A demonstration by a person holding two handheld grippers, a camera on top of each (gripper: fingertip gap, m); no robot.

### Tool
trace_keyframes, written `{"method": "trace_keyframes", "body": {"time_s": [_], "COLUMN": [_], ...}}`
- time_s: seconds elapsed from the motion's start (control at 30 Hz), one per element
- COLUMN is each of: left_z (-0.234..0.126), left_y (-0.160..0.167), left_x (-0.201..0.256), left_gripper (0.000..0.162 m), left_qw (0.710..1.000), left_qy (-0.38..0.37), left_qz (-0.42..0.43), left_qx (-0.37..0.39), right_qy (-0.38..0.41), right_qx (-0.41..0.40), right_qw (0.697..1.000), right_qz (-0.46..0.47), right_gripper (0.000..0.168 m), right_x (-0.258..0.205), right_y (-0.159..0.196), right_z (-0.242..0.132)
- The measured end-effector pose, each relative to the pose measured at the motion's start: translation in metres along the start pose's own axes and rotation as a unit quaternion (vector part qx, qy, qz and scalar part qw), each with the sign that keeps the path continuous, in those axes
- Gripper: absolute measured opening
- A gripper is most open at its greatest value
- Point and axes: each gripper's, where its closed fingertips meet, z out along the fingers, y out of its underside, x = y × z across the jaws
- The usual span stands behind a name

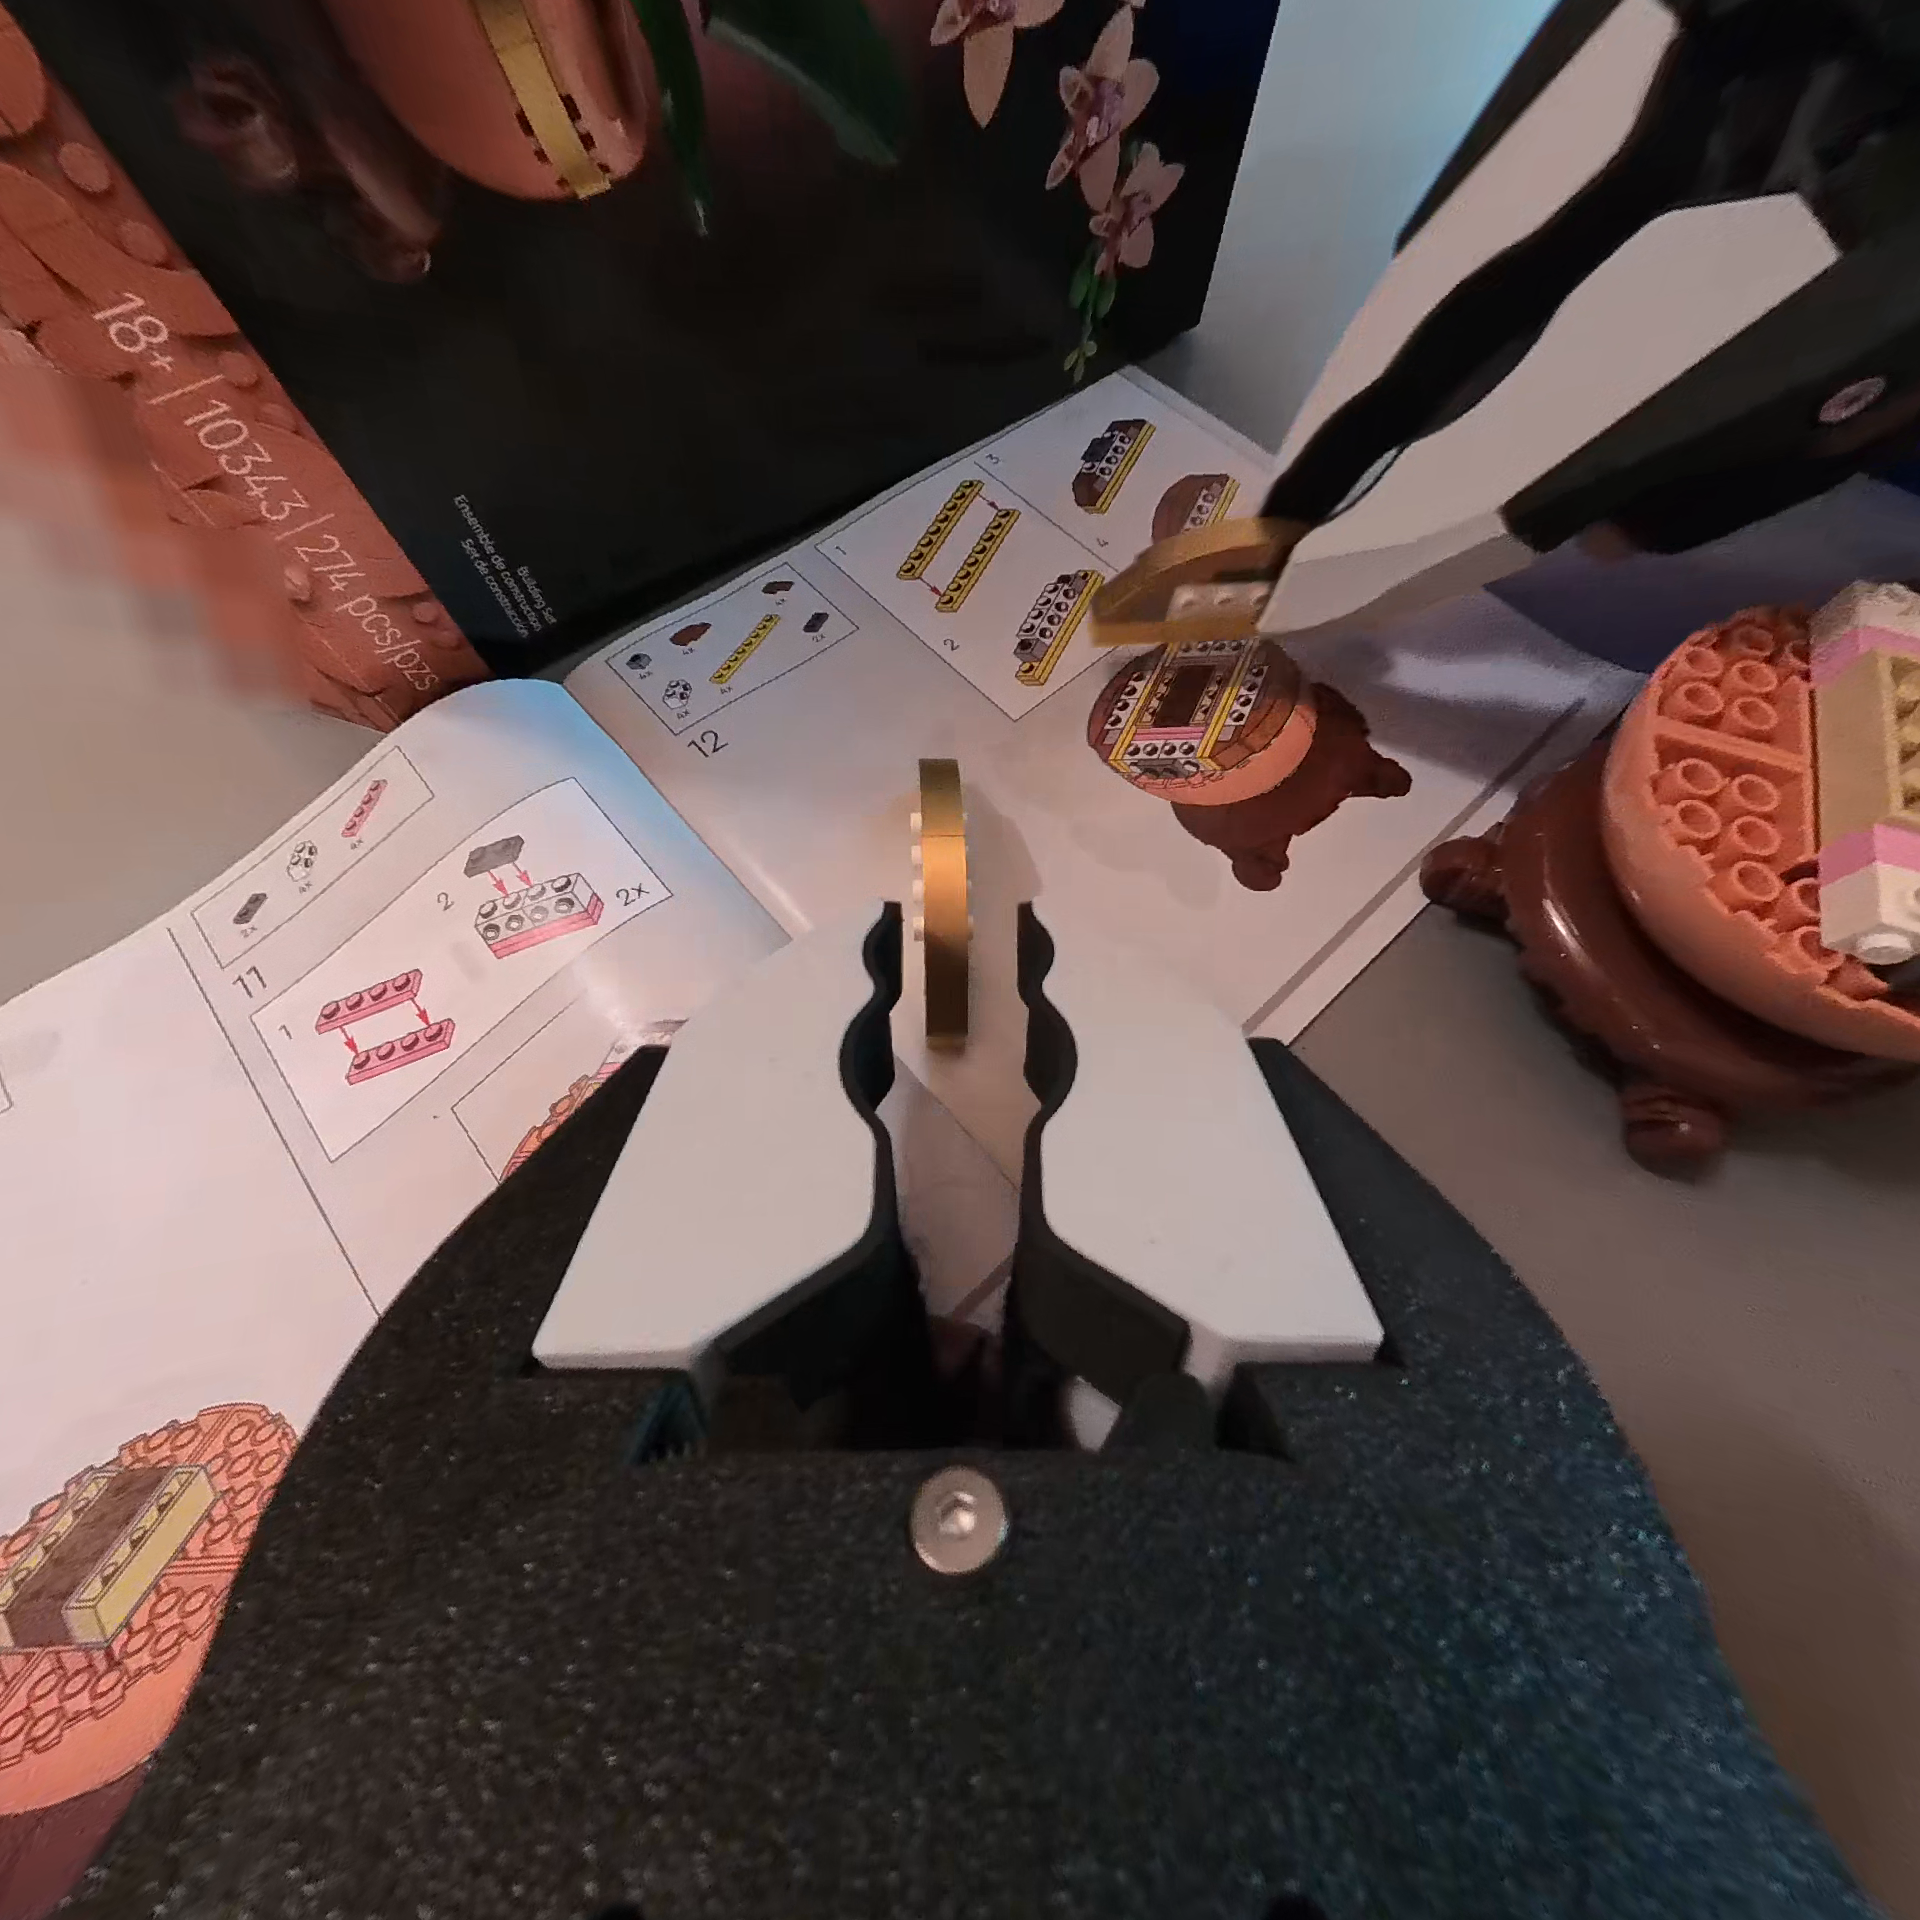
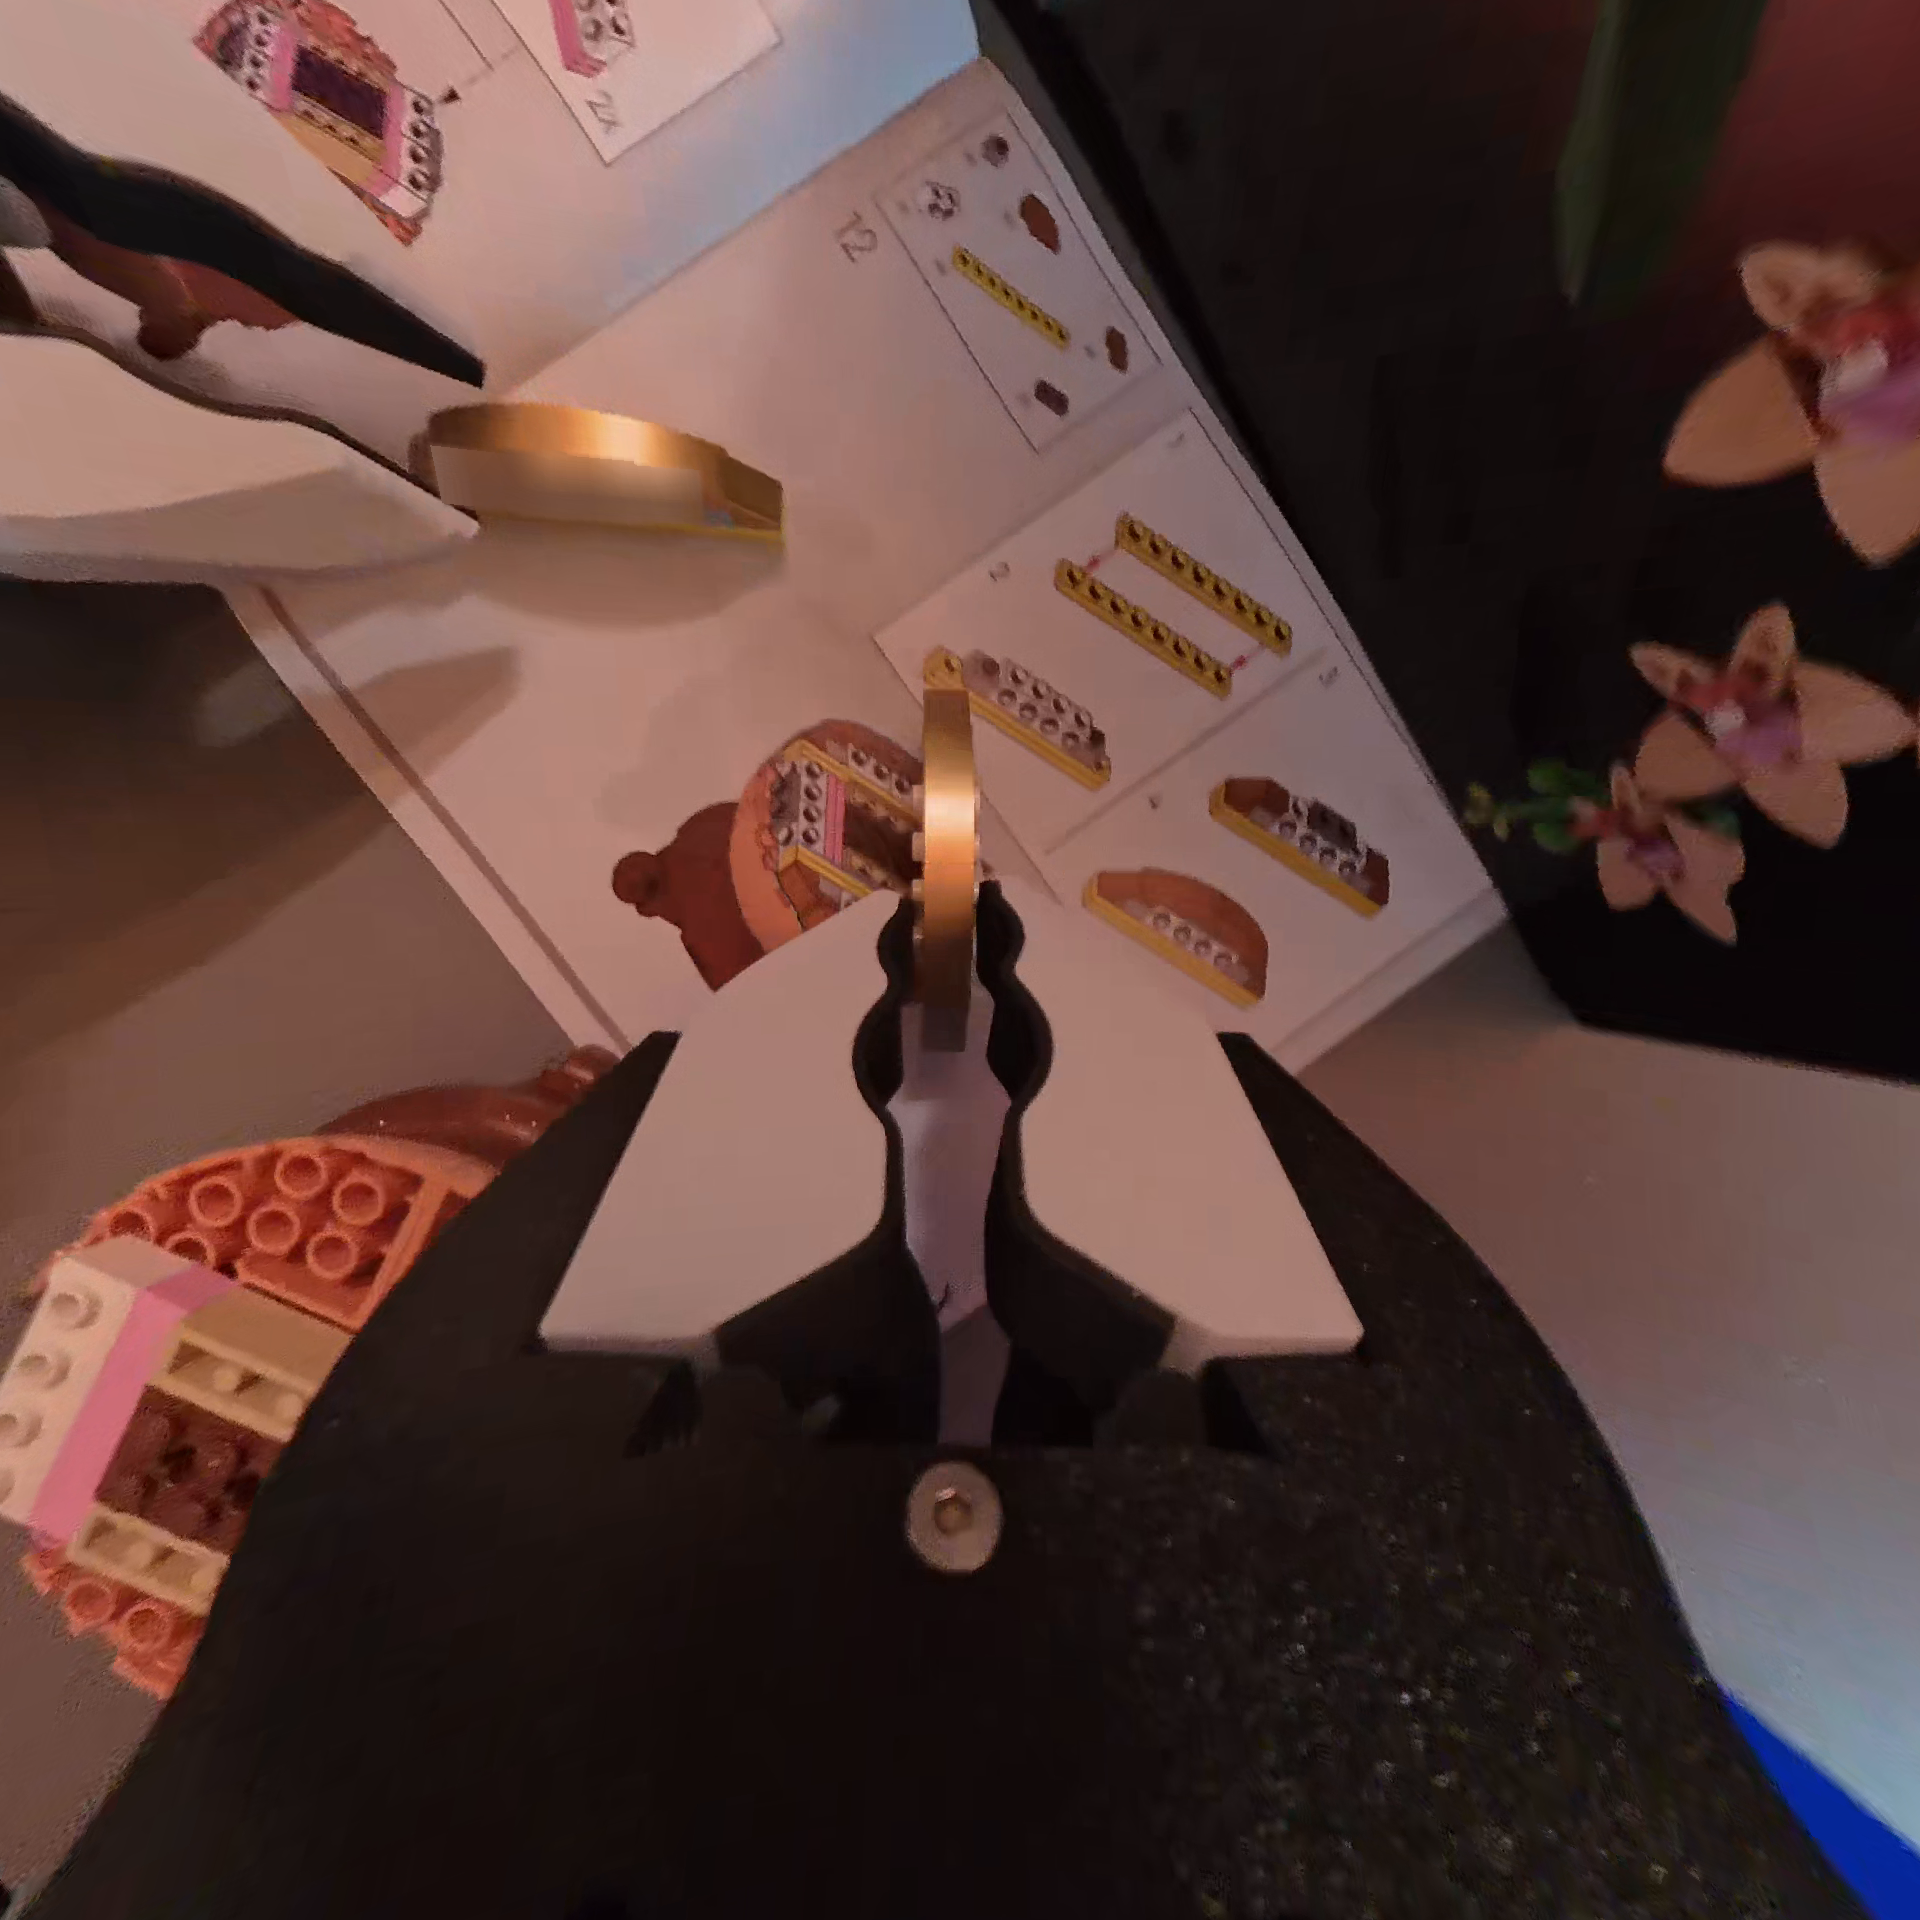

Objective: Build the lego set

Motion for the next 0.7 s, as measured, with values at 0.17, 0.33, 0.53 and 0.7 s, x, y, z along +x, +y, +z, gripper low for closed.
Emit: {"method": "trace_keyframes", "body": {"time_s": [0.17,0.33,0.53,0.7], "left_z": [0.004,0.006,0.003,-0.033], "left_y": [0.001,0.003,0.001,-0.030], "left_x": [-0.001,-0.001,-0.001,-0.002], "left_gripper": [0.014,0.008,0.028,0.054], "left_qw": [1.000,1.000,1.000,0.993], "left_qy": [0.002,0.002,0.002,0.028], "left_qz": [0.007,0.018,0.008,-0.030], "left_qx": [-0.009,-0.020,-0.014,0.110], "right_qy": [-0.027,-0.042,-0.013,0.071], "right_qx": [-0.004,-0.012,-0.001,0.226], "right_qw": [1.000,0.999,1.000,0.968], "right_qz": [-0.008,-0.009,0.020,0.079], "right_gripper": [0.011,0.011,0.029,0.056], "right_x": [-0.002,-0.008,0.004,0.020], "right_y": [-0.010,-0.008,-0.002,-0.025], "right_z": [0.007,0.013,-0.004,-0.084]}}
